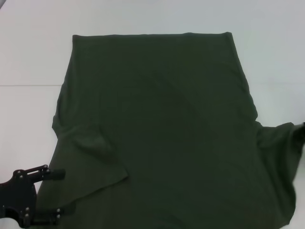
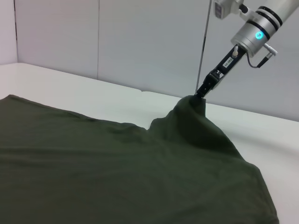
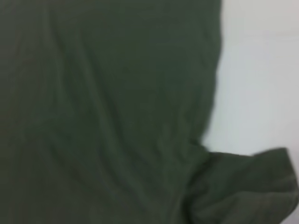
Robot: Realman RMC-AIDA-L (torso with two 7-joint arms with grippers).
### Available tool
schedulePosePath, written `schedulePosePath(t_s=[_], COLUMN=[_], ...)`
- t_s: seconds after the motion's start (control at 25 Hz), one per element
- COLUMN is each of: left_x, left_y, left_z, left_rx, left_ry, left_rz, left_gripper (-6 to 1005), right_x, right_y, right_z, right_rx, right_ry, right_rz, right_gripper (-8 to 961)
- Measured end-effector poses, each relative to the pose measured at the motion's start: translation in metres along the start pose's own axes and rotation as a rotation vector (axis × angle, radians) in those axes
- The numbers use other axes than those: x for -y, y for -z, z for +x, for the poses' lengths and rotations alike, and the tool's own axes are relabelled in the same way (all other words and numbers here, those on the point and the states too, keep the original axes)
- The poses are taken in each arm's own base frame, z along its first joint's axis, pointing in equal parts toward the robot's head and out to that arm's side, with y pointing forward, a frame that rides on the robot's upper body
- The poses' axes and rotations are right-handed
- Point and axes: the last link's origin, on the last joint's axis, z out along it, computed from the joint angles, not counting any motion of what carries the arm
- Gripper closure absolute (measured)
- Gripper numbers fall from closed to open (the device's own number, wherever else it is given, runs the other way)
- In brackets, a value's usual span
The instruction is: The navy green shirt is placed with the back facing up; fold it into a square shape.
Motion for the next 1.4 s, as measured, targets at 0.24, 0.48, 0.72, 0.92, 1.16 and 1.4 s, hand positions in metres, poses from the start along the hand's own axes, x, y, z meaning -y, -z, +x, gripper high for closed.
schedulePosePath(t_s=[0.24,0.48,0.72,0.92,1.16,1.4], left_x=[0.0,0.0,0.0,0.001,0.001,0.002], left_y=[0.0,-0.001,0.0,-0.001,-0.001,-0.001], left_z=[0.0,0.0,0.0,0.001,0.002,0.001], left_rx=[0.0,-0.001,-0.001,-0.003,-0.003,-0.002], left_ry=[0.0,0.001,0.003,0.001,0.0,0.0], left_rz=[0.0,0.0,0.002,0.001,0.0,0.005], left_gripper=[112,112,112,112,111,111], right_x=[-0.035,-0.068,-0.089,-0.097,-0.098,-0.099], right_y=[-0.012,-0.028,-0.041,-0.046,-0.05,-0.053], right_z=[-0.011,-0.017,-0.015,-0.013,-0.01,-0.009], right_rx=[-0.034,-0.083,-0.118,-0.122,-0.138,-0.136], right_ry=[0.112,0.208,0.27,0.285,0.281,0.289], right_rz=[-0.04,-0.072,-0.105,-0.125,-0.132,-0.146], right_gripper=[909,904,899,895,890,885])
